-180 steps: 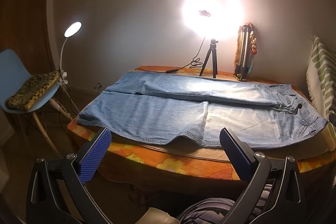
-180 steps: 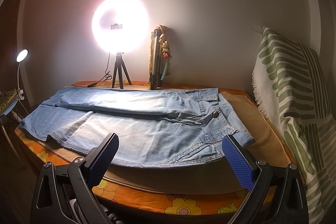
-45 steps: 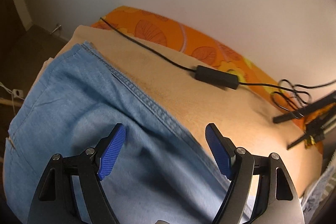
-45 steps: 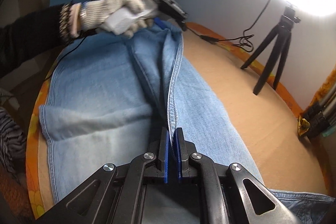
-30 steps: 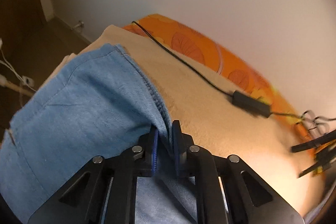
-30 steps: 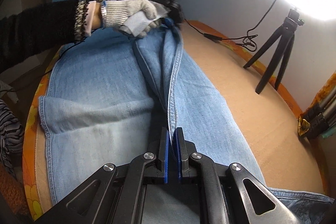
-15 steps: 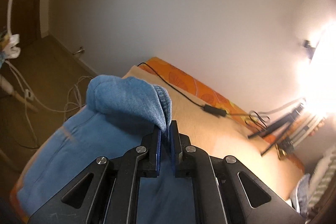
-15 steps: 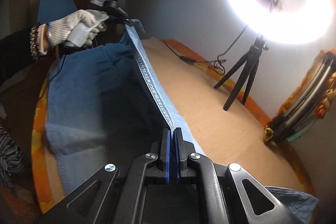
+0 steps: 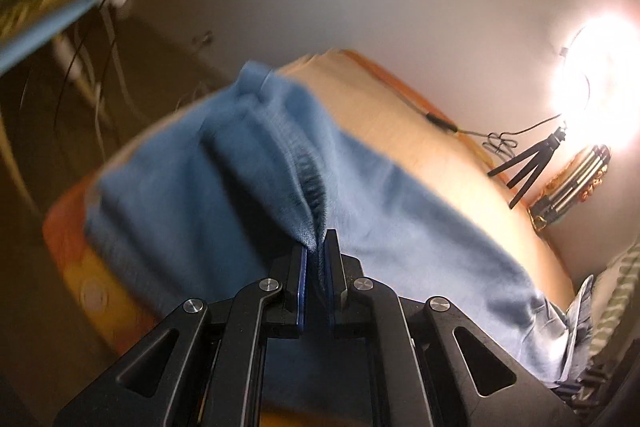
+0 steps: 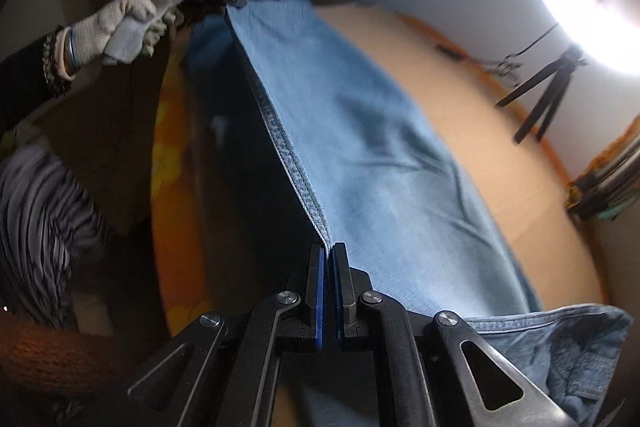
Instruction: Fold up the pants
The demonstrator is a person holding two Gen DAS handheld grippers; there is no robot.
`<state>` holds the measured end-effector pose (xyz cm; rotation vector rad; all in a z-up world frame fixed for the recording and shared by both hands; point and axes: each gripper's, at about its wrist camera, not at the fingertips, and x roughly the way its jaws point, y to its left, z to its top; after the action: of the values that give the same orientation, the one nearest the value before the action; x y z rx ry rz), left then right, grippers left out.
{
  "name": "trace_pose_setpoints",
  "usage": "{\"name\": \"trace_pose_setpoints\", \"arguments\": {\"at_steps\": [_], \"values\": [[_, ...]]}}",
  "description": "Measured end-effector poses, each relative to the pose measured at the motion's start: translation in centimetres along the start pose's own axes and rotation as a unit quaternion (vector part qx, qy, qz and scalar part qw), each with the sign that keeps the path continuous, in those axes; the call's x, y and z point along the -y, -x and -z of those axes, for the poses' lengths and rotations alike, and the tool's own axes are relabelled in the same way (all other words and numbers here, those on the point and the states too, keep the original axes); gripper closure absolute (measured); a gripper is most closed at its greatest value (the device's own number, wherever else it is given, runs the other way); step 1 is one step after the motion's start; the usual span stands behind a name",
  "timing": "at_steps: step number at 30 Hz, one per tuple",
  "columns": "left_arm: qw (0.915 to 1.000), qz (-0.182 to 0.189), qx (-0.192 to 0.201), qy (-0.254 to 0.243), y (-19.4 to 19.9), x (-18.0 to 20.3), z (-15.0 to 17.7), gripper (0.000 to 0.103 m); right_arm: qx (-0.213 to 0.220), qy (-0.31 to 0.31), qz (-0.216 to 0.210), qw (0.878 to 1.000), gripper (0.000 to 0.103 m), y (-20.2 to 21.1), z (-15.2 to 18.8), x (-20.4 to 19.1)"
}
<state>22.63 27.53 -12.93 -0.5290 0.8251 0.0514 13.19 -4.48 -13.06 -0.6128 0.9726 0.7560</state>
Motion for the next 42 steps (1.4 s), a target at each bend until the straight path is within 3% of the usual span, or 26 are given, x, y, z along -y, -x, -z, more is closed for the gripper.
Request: {"name": "trace_pose_setpoints", "arguments": {"at_steps": [6,9,12,18,20,22,23,25,28,30,35,38,40,41,42], "values": [[0.9999,-0.004,0.005,0.012,0.4,-1.8,2.6,0.097,-0.022,0.002,-0.002,1.000,0.101,-0.8,0.6,-0.9],[0.9997,-0.010,0.012,0.018,0.2,-2.0,2.9,0.091,-0.027,0.008,0.004,1.000,0.101,-0.9,0.7,-1.4],[0.9989,-0.039,0.017,0.018,-0.2,-2.3,2.9,0.084,-0.037,0.007,0.007,0.999,0.101,-1.2,1.0,-1.8],[0.9961,-0.068,0.045,0.034,1.0,-3.5,2.5,0.084,-0.051,0.003,0.006,0.999,0.099,-0.9,0.9,-2.4],[0.9949,-0.082,0.051,0.031,1.5,-4.1,2.2,0.084,-0.051,-0.003,-0.002,0.999,0.094,-0.3,0.6,-2.3],[0.9952,-0.076,0.050,0.038,1.6,-4.8,1.9,0.084,-0.047,-0.013,-0.018,0.999,0.083,0.3,0.0,-2.1],[0.9955,-0.070,0.049,0.043,1.6,-5.2,1.6,0.084,-0.040,-0.016,-0.025,0.999,0.072,0.8,-0.3,-1.9],[0.9963,-0.060,0.044,0.045,1.4,-5.6,1.3,0.084,-0.019,-0.016,-0.030,0.999,0.069,1.9,-1.7,-1.7],[0.9968,-0.052,0.041,0.046,1.2,-6.4,0.6,0.072,0.016,-0.015,-0.035,0.999,0.065,3.3,-4.2,-1.1],[0.9972,-0.042,0.036,0.051,0.8,-6.8,0.2,0.067,0.038,-0.018,-0.034,0.999,0.055,3.7,-6.3,-0.3],[0.9965,-0.024,0.029,0.075,-1.0,-8.0,-0.6,0.067,0.089,-0.034,-0.049,0.994,0.052,2.4,-13.0,0.6],[0.9965,-0.024,0.044,0.066,-1.2,-8.0,-0.8,0.067,0.113,-0.056,-0.081,0.989,0.052,-0.1,-18.5,1.6],[0.9962,-0.018,0.051,0.067,-1.3,-8.2,-0.9,0.076,0.121,-0.068,-0.106,0.985,0.050,-2.1,-21.7,2.2],[0.9962,-0.016,0.054,0.066,-1.3,-8.2,-0.9,0.094,0.122,-0.071,-0.114,0.983,0.046,-3.4,-23.2,2.5],[0.9963,-0.016,0.056,0.063,-1.3,-8.3,-0.9,0.096,0.123,-0.074,-0.115,0.983,0.046,-4.7,-24.6,2.7]]}}
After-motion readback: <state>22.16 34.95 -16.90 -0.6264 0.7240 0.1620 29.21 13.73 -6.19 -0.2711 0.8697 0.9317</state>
